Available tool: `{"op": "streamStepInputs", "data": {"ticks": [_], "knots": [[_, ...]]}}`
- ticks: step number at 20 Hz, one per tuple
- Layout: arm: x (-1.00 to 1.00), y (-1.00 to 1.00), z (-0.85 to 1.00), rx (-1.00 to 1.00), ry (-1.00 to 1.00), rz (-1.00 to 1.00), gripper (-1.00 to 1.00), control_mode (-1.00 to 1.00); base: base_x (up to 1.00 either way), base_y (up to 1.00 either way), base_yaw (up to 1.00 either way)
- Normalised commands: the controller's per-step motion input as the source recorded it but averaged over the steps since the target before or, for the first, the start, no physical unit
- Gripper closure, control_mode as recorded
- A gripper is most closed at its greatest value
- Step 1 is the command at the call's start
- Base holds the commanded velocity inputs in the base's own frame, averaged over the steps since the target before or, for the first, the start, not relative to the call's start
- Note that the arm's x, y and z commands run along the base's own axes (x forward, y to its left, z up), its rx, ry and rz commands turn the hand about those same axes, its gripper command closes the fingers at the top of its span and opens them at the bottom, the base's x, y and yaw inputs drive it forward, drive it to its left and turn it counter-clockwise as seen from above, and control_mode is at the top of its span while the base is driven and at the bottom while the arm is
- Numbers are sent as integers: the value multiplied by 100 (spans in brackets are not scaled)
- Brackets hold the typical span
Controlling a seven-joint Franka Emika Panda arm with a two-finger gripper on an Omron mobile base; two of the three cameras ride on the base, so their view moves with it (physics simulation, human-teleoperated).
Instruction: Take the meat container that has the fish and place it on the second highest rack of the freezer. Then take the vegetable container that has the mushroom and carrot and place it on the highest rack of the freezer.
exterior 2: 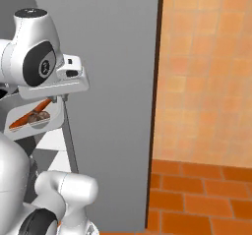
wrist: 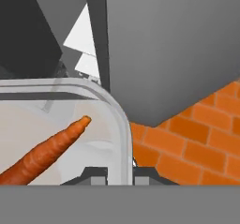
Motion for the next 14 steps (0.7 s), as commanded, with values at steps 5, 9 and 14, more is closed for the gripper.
{"op": "streamStepInputs", "data": {"ticks": [5,9,14], "knots": [[0,0,0,0,0,0,100,100,30,19,28],[0,0,0,0,0,0,100,100,19,-11,13],[0,0,0,0,0,0,100,100,26,-31,11]]}}
